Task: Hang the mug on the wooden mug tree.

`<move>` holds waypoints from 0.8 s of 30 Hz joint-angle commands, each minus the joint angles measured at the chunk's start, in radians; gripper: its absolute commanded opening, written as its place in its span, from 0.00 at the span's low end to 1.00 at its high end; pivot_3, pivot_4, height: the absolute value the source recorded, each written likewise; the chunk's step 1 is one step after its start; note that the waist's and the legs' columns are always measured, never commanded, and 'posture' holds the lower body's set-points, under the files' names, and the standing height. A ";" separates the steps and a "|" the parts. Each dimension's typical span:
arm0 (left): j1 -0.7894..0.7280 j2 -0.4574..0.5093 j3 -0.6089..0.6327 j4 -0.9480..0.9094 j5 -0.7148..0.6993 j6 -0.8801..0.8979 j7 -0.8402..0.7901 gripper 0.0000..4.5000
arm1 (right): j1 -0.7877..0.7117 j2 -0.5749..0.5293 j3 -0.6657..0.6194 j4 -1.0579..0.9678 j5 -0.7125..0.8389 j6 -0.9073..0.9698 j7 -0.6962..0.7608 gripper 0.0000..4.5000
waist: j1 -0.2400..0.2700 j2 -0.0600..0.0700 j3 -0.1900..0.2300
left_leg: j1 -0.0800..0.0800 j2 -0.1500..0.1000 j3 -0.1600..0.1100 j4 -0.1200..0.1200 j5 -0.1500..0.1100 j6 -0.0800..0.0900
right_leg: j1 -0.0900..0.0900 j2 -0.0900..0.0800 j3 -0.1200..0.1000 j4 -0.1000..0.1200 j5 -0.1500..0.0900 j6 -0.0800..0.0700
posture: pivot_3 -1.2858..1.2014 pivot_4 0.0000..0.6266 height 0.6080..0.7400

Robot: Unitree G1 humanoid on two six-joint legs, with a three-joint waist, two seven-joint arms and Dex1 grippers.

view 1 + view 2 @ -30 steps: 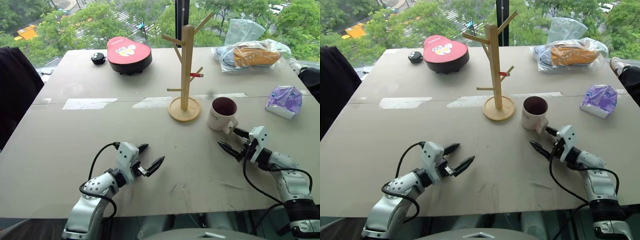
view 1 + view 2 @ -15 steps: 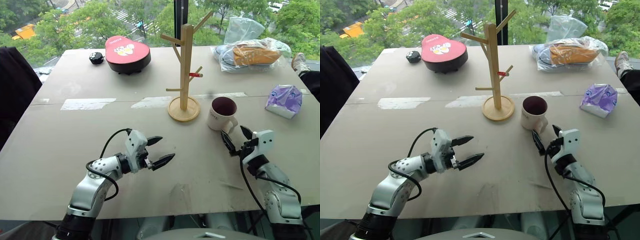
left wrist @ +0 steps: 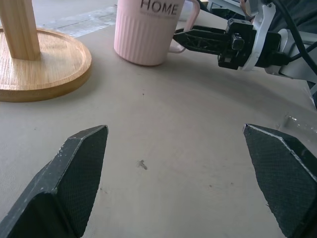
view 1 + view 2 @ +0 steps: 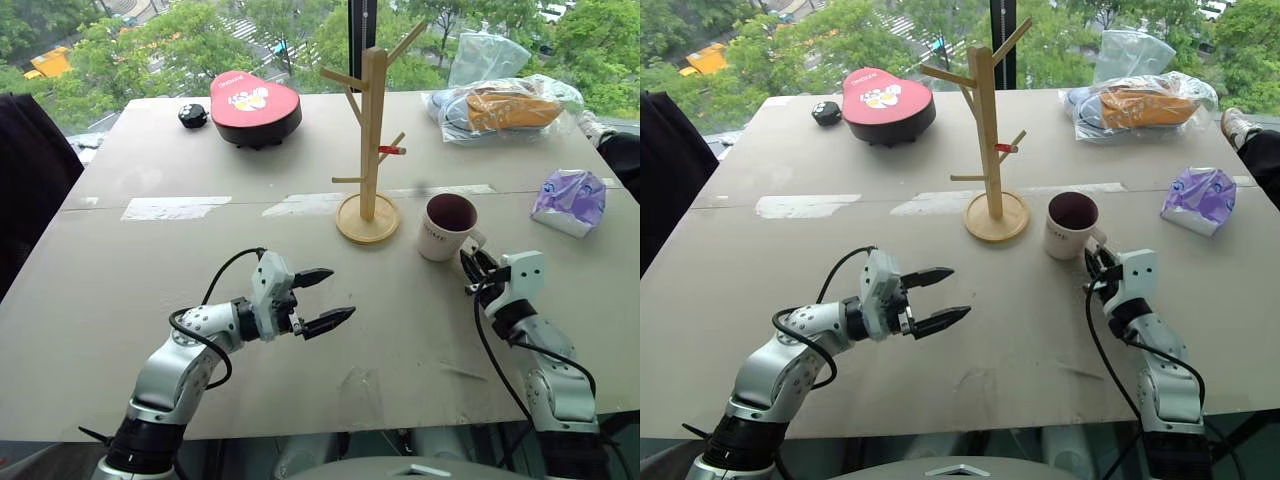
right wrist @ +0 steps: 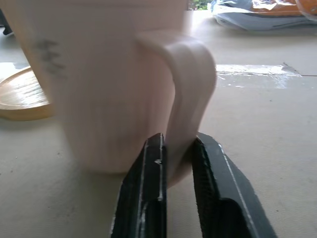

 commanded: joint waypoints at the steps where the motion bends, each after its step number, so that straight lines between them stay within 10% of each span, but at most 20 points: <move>1: 0.021 0.005 0.022 -0.024 0.005 -0.036 -0.001 1.00 | -0.014 -0.003 -0.006 0.000 0.008 -0.021 0.008 0.01 | 0.000 0.000 0.000 | 0.000 0.000 0.000 0.000 0.000 0.000 | 0.000 0.000 0.000 0.000 0.000 0.000 | 0.52 0.24 1.00; 7: 0.065 -0.039 0.060 -0.019 -0.014 -0.097 0.018 1.00 | -0.075 -0.078 -0.001 0.021 0.016 -0.014 0.096 0.01 | -0.001 0.000 0.000 | 0.000 0.000 0.000 0.000 0.000 0.000 | 0.000 0.000 0.000 0.000 0.000 0.000 | 0.52 0.24 1.00; 17: 0.067 -0.254 0.128 -0.040 -0.099 -0.275 0.074 1.00 | -0.441 -0.498 0.071 -0.107 0.134 0.324 0.478 0.01 | 0.002 -0.001 0.002 | -0.001 0.000 0.000 0.000 0.000 0.000 | 0.001 -0.001 -0.001 -0.002 0.000 0.000 | 0.52 0.24 1.00; 24: 0.007 -0.292 0.115 -0.033 -0.109 -0.291 0.085 1.00 | -0.744 -0.561 0.126 -0.178 0.212 0.663 0.463 0.01 | 0.003 -0.002 0.002 | -0.005 0.001 -0.002 0.000 0.000 0.000 | 0.000 -0.001 -0.003 -0.008 0.000 0.000 | 0.52 0.24 1.00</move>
